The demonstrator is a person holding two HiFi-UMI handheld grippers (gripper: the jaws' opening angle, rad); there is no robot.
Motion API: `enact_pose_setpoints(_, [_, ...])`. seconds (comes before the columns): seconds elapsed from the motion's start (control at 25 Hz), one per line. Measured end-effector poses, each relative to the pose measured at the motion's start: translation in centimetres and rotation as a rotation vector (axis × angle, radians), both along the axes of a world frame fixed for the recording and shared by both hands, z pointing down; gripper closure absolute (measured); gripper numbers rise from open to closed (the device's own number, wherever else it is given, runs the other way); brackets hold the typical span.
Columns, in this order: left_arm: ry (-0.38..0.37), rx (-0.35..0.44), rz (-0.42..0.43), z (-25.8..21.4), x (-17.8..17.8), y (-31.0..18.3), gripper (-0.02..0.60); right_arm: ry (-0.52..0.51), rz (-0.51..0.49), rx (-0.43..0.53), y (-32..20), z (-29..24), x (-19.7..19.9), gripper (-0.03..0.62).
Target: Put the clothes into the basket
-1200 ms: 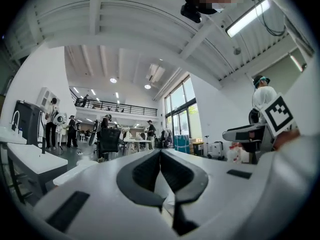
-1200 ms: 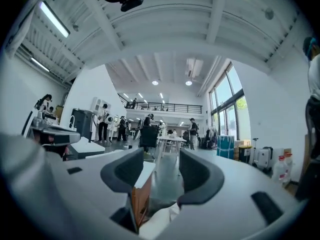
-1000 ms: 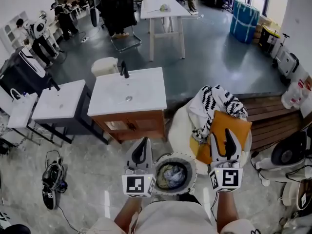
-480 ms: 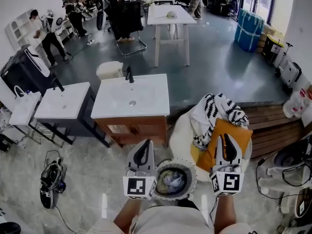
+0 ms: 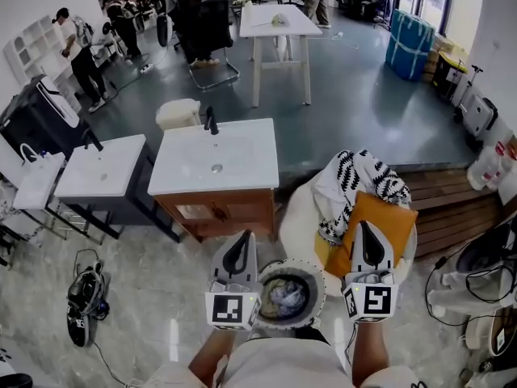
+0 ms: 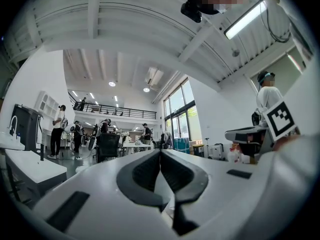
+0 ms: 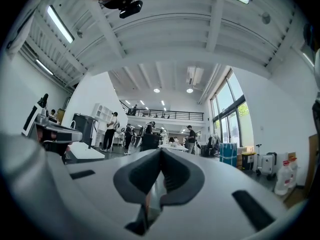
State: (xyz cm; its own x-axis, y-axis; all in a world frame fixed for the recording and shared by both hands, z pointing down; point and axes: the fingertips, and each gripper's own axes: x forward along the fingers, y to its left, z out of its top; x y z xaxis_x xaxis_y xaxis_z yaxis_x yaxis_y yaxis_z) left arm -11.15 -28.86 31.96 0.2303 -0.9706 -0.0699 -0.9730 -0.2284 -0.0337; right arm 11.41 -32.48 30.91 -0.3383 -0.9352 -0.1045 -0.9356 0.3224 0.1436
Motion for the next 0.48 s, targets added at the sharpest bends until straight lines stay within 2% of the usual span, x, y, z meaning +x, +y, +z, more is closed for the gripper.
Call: enact_pose_setpoints(0.48, [0.007, 0.005, -0.016, 0.01, -0.77, -0.14, 0.577, 0.022, -0.017, -0.011, -0.22, 0.62, -1.07, 0.606])
